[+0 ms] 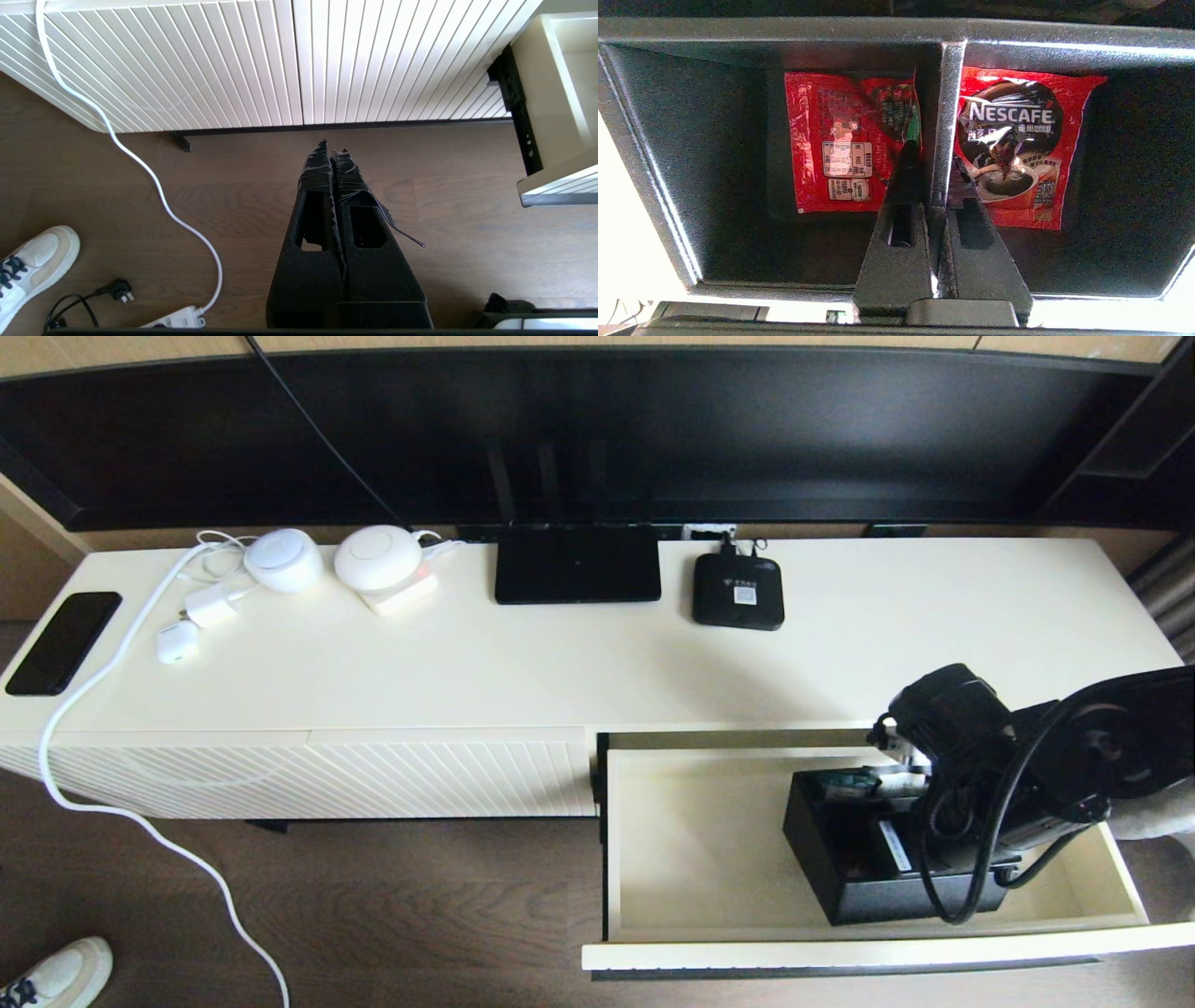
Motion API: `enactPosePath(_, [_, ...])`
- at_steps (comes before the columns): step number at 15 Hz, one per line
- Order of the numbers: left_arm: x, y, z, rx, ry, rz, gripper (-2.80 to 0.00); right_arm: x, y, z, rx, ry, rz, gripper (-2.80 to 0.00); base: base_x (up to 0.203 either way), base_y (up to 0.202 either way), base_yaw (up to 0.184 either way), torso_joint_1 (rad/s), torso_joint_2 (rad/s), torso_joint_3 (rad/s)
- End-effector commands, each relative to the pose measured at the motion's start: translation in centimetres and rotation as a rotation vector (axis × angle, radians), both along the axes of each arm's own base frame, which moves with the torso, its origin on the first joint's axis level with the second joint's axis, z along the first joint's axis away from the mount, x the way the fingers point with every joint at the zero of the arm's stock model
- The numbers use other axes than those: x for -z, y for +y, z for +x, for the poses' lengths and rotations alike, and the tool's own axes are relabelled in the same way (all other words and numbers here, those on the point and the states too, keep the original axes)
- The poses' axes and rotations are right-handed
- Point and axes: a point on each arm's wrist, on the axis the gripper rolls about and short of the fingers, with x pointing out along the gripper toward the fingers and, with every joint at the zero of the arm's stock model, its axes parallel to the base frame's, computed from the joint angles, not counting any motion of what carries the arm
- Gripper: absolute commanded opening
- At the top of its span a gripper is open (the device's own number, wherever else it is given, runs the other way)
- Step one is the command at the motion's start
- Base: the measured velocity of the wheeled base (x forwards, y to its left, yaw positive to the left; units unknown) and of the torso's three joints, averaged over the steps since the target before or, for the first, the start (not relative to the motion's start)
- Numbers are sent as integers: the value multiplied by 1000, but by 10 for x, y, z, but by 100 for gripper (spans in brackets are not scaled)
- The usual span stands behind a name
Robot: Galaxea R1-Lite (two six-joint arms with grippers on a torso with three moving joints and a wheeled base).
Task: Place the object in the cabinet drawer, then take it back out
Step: Take the storage box out of the drawer and put it on the table
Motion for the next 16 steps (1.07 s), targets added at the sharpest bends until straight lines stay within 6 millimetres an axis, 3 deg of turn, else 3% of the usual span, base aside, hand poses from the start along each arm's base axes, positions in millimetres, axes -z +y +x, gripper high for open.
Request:
enactPosePath(1, [0, 0, 0, 0, -1, 0, -280, -11, -2, -6, 1, -32, 10, -280, 0, 0, 0, 0, 0, 0])
enactPosePath(8, [0, 0, 0, 0, -1, 0, -280, -36, -9, -28, 5, -89, 12, -280, 0, 0, 0, 0, 0, 0])
enactPosePath(16, [0, 0, 0, 0, 1, 0, -280, -84, -29, -87, 25, -206, 26, -280, 0, 0, 0, 0, 0, 0])
